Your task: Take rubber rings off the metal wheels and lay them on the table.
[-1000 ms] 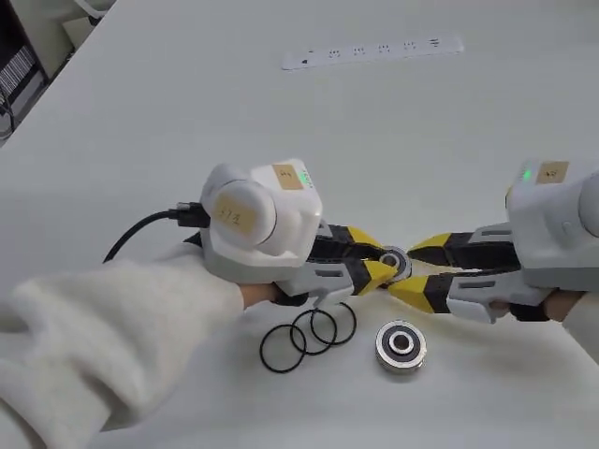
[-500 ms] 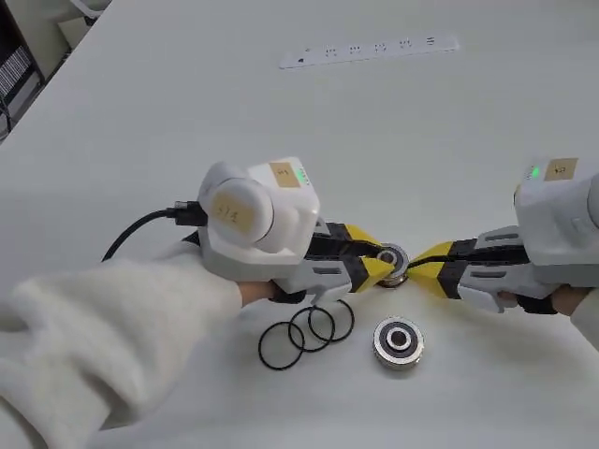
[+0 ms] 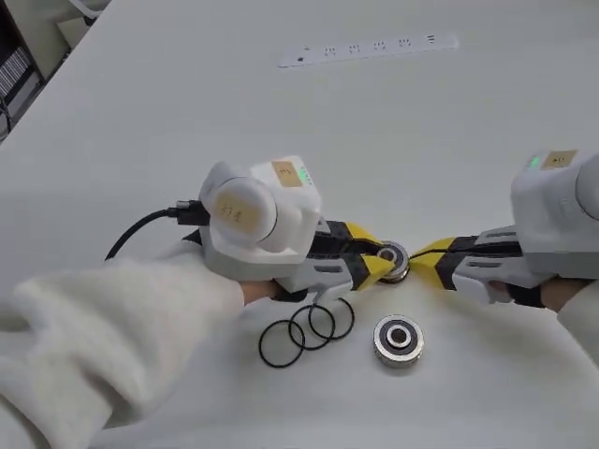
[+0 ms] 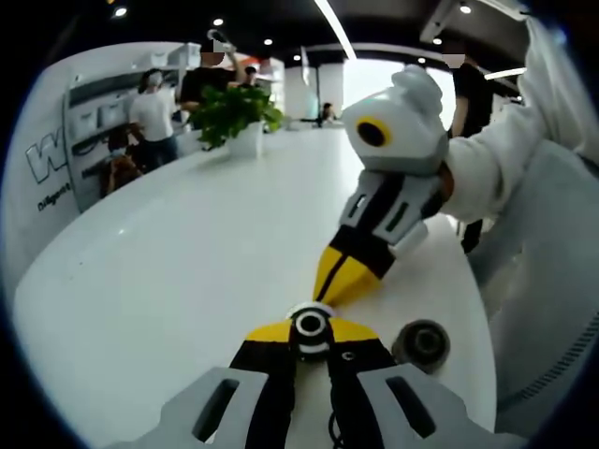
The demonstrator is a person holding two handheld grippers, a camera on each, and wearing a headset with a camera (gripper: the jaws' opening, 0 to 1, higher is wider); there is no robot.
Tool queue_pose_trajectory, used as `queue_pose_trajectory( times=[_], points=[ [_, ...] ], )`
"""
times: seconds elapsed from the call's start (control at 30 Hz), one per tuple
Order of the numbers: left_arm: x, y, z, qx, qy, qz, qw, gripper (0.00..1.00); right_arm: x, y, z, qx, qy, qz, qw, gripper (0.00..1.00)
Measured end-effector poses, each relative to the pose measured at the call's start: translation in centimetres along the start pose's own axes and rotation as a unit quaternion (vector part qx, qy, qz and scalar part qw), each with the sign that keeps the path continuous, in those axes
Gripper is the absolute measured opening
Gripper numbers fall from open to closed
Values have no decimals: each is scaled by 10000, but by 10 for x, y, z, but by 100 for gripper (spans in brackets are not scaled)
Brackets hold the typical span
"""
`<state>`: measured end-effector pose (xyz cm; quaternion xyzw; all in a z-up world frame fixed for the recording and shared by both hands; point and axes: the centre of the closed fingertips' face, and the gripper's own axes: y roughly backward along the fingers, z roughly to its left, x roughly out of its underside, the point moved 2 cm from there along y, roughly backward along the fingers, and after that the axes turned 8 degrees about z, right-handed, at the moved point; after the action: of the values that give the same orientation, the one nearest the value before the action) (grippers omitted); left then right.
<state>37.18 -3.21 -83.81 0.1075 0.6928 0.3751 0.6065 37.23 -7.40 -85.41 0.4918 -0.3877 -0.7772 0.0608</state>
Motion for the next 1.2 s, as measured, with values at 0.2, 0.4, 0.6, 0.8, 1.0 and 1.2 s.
queue_pose_trajectory(
  times=[0.2, 0.4, 0.6, 0.8, 1.0, 1.2],
  points=[
    [0, 0, 0, -20, -1, 7, 10000, 12, -10, 6, -3, -263, -647, -360, 9969, 0],
    [-1, 0, 0, -9, -19, 21, 10000, 12, -11, 8, 0, -499, -1240, -454, 9900, 0],
    [-1, -1, 1, -16, -44, 32, 10000, 12, -13, 8, 3, -527, -1264, -463, 9895, 0],
    [-2, -1, 1, -10, -55, 39, 10000, 12, -15, 7, 6, -541, -1201, -449, 9903, 0],
    [-2, -2, 2, -9, -69, 40, 10000, 12, -15, 6, 9, -579, -1151, -421, 9908, 0],
    [-1, -2, 2, -5, -71, 40, 10000, 12, -16, 6, 11, -600, -1148, -429, 9906, 0]
  ],
)
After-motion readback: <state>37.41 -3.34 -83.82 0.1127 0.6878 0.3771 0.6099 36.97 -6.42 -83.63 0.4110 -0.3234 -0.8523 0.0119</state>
